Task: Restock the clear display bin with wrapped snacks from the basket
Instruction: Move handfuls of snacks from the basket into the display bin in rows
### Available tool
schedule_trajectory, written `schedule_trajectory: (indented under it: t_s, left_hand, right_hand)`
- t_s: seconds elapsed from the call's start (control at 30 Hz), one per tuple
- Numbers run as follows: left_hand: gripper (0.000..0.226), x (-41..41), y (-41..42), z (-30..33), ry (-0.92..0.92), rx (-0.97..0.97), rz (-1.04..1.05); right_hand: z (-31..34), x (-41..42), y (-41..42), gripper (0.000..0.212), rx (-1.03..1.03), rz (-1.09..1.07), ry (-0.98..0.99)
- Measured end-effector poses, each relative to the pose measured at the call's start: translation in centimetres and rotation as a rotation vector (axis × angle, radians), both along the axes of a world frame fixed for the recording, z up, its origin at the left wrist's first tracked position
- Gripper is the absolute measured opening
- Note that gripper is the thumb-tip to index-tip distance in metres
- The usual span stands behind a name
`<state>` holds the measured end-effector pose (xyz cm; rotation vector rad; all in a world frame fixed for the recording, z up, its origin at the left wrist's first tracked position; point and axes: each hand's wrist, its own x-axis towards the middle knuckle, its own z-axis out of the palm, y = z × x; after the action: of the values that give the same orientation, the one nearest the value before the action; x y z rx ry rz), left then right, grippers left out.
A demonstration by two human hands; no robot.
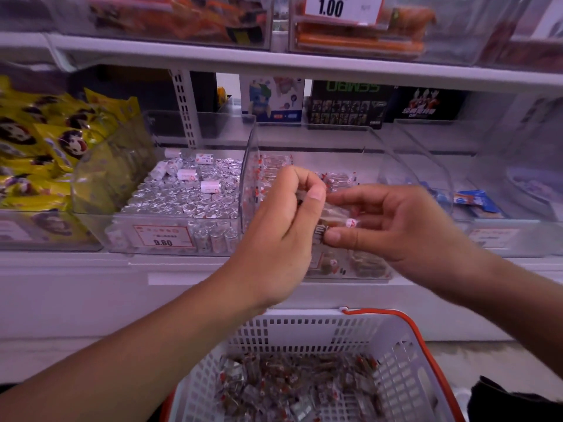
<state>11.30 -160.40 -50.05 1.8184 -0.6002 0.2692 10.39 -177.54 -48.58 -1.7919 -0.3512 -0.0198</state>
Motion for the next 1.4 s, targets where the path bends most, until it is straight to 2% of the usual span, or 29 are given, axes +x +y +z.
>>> schedule_trajectory:
  t_s: [0.07,0.1,0.17,0.2,0.3,0.37,0.43,0.63,0.73,0.87,1.0,1.07,1.13,1.2,1.3,1.4]
  left_hand:
    - [0.017,1.3,1.4,1.0,-0.032,-0.038,0.077]
    - [0.015,2.2,2.5,1.5,-0.104,-0.044,0.190]
    - [0.019,4.2,4.9,2.2,-0.201,0.067,0.456]
    - [0.026,5.0,6.0,2.1,-0.166,0.194,0.537]
    - [0.046,6.4,7.8,0.4,0.032,0.648,0.487]
    - [0.049,6.8,7.8,-0.6,0.046,0.751,0.389]
    - [0.049,7.0,7.7,-0.8,0.012,0.766,0.335]
    - [0.046,7.1,7.9,-0.9,-0.021,0.756,0.294]
    - [0.045,7.1,7.9,-0.7,-0.005,0.755,0.277]
    - [0.042,7.0,7.8,-0.6,0.002,0.772,0.258]
    - [0.042,6.8,7.8,-0.4,0.006,0.769,0.253]
    - [0.042,6.7,7.8,-0.4,0.006,0.768,0.252]
    - [0.042,6.7,7.8,-0.4,-0.004,0.766,0.254]
    - [0.043,6.8,7.8,-0.6,-0.012,0.757,0.255]
    - [0.043,6.8,7.8,-0.7,-0.015,0.738,0.260]
    - [0.044,6.9,7.8,-0.8,-0.011,0.728,0.267]
  right_hand:
    - [1.2,1.7,-0.7,0.045,-0.019,-0.026,0.012]
    - [1.7,2.9,-0.9,0.043,-0.035,-0.054,0.016]
    - [2.4,5.7,-1.0,0.038,-0.094,-0.101,0.038]
    - [2.5,6.9,-0.8,0.038,-0.140,-0.103,0.067]
    - [1.5,9.5,1.5,0.040,-0.332,-0.015,0.167]
    - [0.1,10.5,3.3,0.036,-0.442,0.038,0.172]
    - [-1.4,11.4,4.8,0.033,-0.512,0.072,0.136]
    - [-2.5,12.9,5.2,0.044,-1.007,0.036,-0.326]
    - [-2.3,13.0,5.3,0.046,-1.128,0.074,-0.428]
    - [-1.7,13.5,6.3,0.044,-1.286,0.122,-0.438]
    - [-1.8,13.6,6.1,0.042,-1.246,0.139,-0.460]
    - [-2.3,13.8,5.7,0.055,-1.223,0.161,-0.466]
    - [-2.8,14.1,5.3,0.083,-1.254,0.198,-0.447]
    - [-3.2,14.3,5.4,0.096,-1.277,0.282,-0.338]
    - [-3.8,14.7,5.9,0.086,-1.390,0.390,-0.199]
    - [-3.7,14.9,6.6,0.082,-1.427,0.388,-0.127]
